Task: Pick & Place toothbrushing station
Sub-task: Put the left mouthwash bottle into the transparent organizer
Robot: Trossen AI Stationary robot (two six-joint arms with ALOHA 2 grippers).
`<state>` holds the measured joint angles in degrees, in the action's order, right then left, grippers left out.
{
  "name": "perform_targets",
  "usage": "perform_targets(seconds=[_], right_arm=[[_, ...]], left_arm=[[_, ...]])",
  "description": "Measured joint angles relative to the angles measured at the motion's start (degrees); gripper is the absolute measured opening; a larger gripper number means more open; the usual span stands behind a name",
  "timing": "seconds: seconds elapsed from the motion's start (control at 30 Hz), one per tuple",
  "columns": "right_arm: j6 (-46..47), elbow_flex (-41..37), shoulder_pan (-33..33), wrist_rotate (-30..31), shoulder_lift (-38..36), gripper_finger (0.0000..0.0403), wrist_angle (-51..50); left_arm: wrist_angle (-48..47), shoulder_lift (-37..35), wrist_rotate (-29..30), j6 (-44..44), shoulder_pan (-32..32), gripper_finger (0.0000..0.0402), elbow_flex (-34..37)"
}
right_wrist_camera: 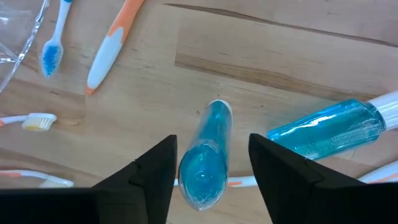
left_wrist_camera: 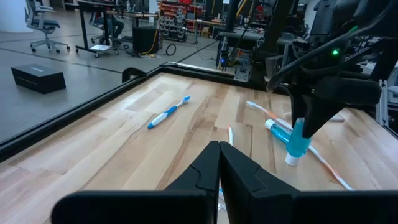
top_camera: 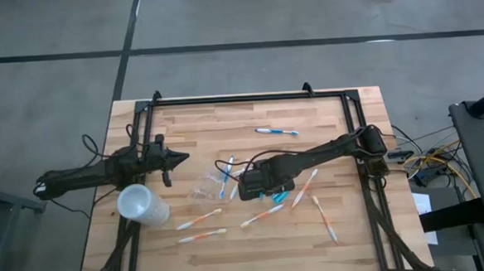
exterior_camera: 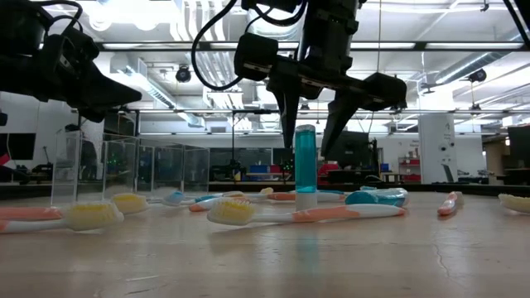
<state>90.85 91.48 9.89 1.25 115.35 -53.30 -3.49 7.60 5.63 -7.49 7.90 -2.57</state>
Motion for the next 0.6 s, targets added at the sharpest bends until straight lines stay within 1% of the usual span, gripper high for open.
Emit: perform_targets(seconds=[0.2,0.5,0.6], right_arm=[[-0.1,0.0,0.0,0.0,0.0,0.0153,-0.1],[-0.9,-0.4,0.0,-0.1,-0.1,0.009,-0.5],[-1.3,-0.4,0.0,0.1,-0.1,0.008,-0.4]], left_arm=[[0.0,0.0,0.0,0.0,0.0,0.0014,0.0],[0.0,0.0,0.0,0.0,0.0,0.0014,0.0],[0.0,0.0,0.0,0.0,0.0,0.0014,0.0]])
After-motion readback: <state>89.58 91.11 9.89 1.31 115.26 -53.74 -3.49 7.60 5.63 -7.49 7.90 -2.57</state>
